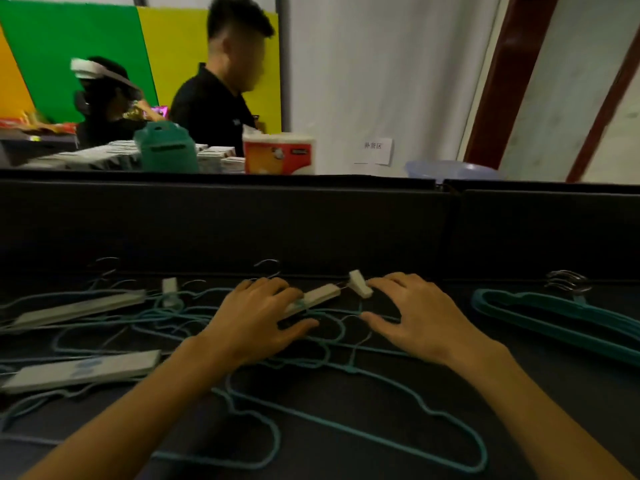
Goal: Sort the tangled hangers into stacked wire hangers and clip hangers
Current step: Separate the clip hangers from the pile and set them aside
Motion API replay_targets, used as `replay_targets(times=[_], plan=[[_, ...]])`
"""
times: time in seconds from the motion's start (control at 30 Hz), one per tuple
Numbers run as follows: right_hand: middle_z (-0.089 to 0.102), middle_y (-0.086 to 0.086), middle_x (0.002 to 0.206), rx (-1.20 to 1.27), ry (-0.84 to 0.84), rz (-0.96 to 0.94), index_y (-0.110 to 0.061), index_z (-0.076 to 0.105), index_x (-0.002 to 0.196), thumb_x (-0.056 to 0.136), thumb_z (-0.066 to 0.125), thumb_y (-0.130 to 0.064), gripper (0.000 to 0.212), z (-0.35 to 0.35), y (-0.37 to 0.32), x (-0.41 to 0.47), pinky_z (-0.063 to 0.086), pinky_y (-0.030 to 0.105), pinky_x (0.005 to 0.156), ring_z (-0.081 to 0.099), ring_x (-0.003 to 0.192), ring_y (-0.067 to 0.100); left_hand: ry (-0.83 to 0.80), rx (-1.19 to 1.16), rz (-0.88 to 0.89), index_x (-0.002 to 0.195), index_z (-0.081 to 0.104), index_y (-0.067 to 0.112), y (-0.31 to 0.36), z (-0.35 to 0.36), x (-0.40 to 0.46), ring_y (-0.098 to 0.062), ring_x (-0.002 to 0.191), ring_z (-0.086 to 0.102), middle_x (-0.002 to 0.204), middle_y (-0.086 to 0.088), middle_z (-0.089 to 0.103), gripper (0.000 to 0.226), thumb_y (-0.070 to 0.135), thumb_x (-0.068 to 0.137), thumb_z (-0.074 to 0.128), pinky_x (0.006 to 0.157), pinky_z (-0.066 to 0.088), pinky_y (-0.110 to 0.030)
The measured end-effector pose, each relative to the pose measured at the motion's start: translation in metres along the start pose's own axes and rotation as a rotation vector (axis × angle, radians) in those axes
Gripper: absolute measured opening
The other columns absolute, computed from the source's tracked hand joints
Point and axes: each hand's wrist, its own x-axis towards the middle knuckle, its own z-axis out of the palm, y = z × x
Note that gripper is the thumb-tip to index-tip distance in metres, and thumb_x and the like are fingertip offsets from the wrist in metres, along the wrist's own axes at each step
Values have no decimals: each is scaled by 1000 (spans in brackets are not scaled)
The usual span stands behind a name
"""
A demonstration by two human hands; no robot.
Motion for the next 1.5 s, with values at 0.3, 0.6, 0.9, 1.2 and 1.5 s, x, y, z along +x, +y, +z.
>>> replay_targets(times=[0.3, 0.6, 0.9, 1.2, 1.5], plan=[[41, -7, 142, 186, -122, 68, -31, 38, 139, 78, 51, -70, 73, 45, -123, 51, 36, 35, 103, 38, 129, 15, -10, -23, -94, 124, 56, 27, -128, -12, -76, -17, 105, 58, 120, 4, 60, 75, 77, 79, 23, 85, 46, -33], [44, 2, 141, 254, -375, 259, -29, 35, 141, 72, 64, -65, 83, 60, -150, 112, 42, 35, 98, 45, 124, 22, 59, -90, -197, 119, 60, 25, -183, -20, -122, -19, 102, 59, 115, 1, 62, 62, 68, 83, 32, 81, 48, -36], [34, 1, 148, 176, -625, 244, -29, 29, 144, 78, 72, -36, 79, 61, -141, 135, 39, 32, 104, 40, 130, 19, 51, -102, -370, 123, 57, 24, -242, -26, -159, -23, 111, 54, 123, 0, 57, 43, 49, 88, 50, 91, 45, -41], [31, -4, 147, 43, -711, 147, -28, 17, 147, 68, 80, -36, 101, 60, -146, 140, 32, 26, 106, 35, 131, 14, -13, -98, -400, 130, 48, 29, -257, -29, -148, -18, 113, 49, 126, 4, 51, 47, 49, 88, 52, 92, 39, -35], [40, -11, 115, 23, -334, 107, -25, 26, 146, 63, 81, -38, 101, 33, -132, 120, 43, 26, 92, 46, 109, 12, -348, -253, -460, 142, 24, 41, -267, -31, -121, -21, 135, 30, 151, 5, 26, 90, 80, 65, 49, 107, 30, -43]])
